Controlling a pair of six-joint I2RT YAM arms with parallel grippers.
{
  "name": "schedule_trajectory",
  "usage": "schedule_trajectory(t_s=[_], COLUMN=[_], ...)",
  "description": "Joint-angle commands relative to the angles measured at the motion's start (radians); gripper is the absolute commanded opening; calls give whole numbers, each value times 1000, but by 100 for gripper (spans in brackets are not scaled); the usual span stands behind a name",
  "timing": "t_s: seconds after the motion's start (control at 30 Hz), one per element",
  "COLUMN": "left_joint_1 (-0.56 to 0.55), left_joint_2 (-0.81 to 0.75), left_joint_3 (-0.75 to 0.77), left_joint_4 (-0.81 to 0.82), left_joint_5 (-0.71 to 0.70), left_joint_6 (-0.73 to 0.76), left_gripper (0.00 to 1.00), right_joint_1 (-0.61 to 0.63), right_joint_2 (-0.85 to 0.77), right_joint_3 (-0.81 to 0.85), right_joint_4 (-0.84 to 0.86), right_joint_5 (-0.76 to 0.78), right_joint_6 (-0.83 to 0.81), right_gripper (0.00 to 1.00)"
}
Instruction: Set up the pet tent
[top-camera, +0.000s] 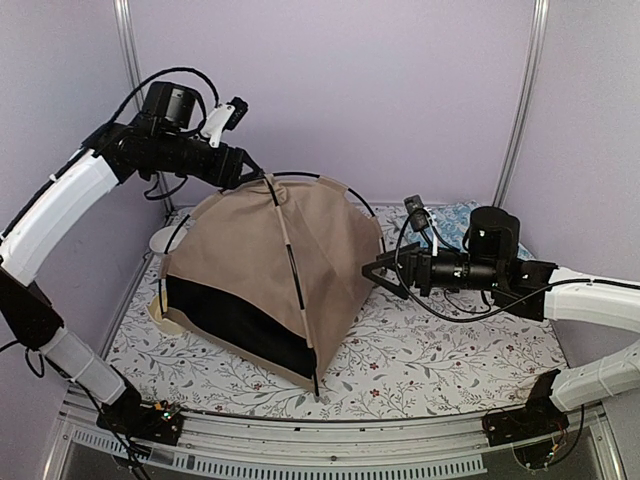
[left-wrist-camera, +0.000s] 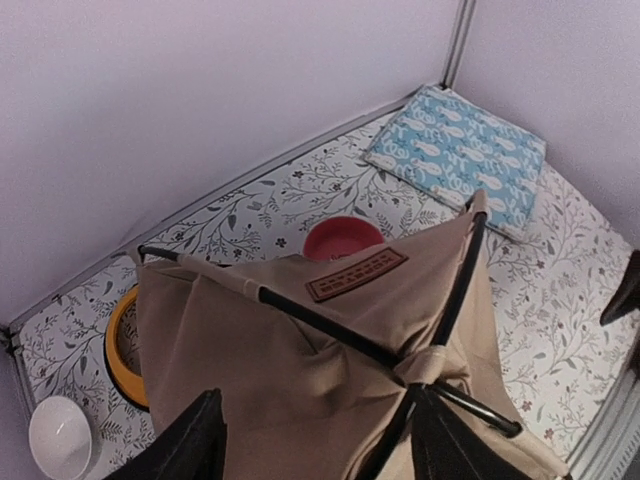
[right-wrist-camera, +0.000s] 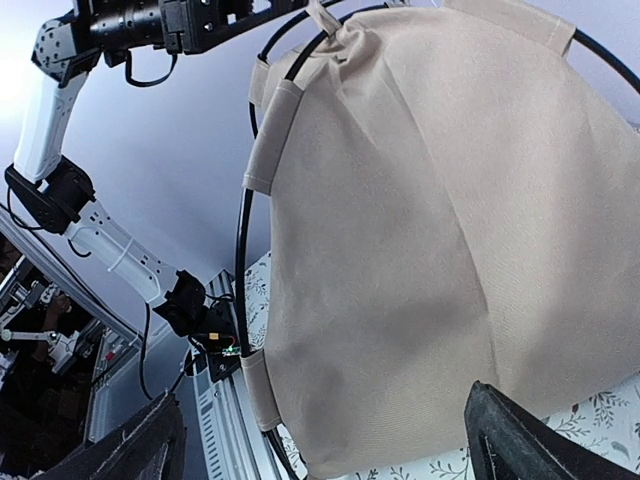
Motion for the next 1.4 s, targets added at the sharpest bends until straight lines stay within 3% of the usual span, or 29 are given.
schedule_trajectory(t_s=[0.0,0.17,0.33,0.4,0.53,0.8,0.9,1.03,1.17,1.37], left_joint_1=[8,8,7,4,-15,-112,-127,-159,-230,-295], left_joint_2=[74,161,201,200,183,212,245,293,367,457], left_joint_3=[67,120,165,192,259,460,513,531,558,595], left_joint_4=[-84,-115,-126,-125,-76,56,121,178,234,362], left_joint_5=[205,239,228,221,178,-71,-161,-288,-399,-485], left_joint_6=[104,136,162,165,160,132,48,-172,-292,-323], left_gripper=[63,51,9,0,0,0,0,0,0,0], right_joint_1=[-25,-38,-39,-40,-42,-48,-50,-51,-51,-45], right_joint_2=[-4,37,60,67,69,38,10,-19,-7,67], right_joint_3=[47,83,102,113,156,332,390,446,490,493], right_joint_4=[-24,-24,-15,-18,-50,-201,-239,-271,-299,-310], right_joint_5=[-39,-34,-15,-14,4,152,231,336,324,212], right_joint_6=[-66,-102,-107,-104,-113,-166,-176,-175,-172,-107], right_gripper=[99,99,99,99,99,99,99,99,99,99])
